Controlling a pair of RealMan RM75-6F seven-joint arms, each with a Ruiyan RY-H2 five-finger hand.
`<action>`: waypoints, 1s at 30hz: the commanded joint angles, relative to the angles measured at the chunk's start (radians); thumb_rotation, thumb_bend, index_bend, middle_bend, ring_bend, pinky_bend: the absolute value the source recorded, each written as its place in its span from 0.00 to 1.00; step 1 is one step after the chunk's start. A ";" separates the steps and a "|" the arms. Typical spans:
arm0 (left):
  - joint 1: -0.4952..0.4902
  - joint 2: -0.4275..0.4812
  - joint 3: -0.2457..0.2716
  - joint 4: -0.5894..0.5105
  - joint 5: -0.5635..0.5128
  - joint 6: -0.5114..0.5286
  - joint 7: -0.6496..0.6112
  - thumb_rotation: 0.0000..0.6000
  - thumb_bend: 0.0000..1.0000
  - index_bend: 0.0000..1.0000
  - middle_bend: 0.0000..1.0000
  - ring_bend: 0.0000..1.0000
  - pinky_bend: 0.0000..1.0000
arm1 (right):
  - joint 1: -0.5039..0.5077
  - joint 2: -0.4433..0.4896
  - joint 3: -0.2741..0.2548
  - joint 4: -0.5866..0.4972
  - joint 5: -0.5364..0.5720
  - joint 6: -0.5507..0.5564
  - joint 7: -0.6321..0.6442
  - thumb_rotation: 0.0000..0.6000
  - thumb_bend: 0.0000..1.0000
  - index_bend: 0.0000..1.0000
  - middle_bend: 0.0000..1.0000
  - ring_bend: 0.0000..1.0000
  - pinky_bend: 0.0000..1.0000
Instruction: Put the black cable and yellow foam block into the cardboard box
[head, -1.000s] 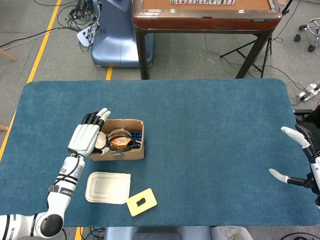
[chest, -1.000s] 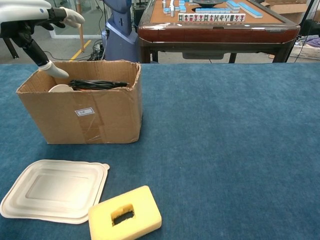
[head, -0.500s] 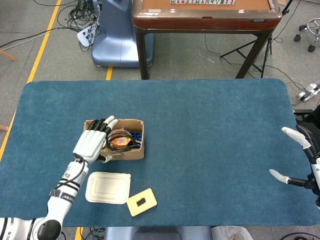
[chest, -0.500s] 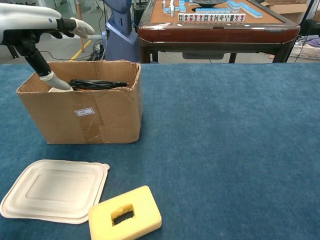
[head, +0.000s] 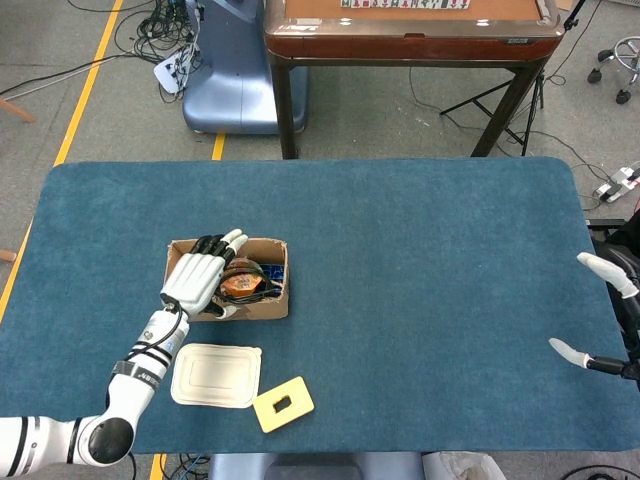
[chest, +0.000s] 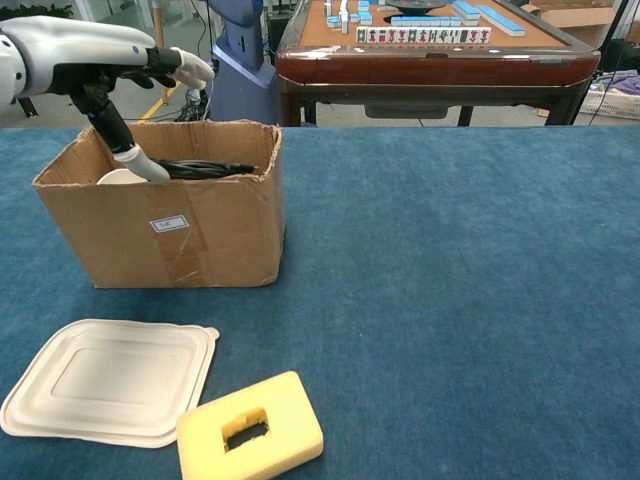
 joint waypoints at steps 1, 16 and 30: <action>-0.010 0.001 -0.027 0.019 -0.020 -0.036 -0.063 1.00 0.12 0.00 0.00 0.00 0.02 | -0.001 0.000 0.002 0.000 0.002 0.002 0.007 1.00 0.00 0.15 0.16 0.00 0.00; 0.002 0.005 -0.033 0.044 0.009 0.011 -0.148 1.00 0.12 0.00 0.00 0.00 0.02 | -0.008 -0.002 0.008 0.003 0.004 0.007 0.016 1.00 0.00 0.15 0.17 0.00 0.00; 0.209 0.218 0.209 -0.296 0.316 0.193 -0.029 1.00 0.12 0.00 0.00 0.00 0.02 | 0.002 -0.005 0.008 -0.009 0.002 -0.020 -0.019 1.00 0.00 0.15 0.17 0.00 0.00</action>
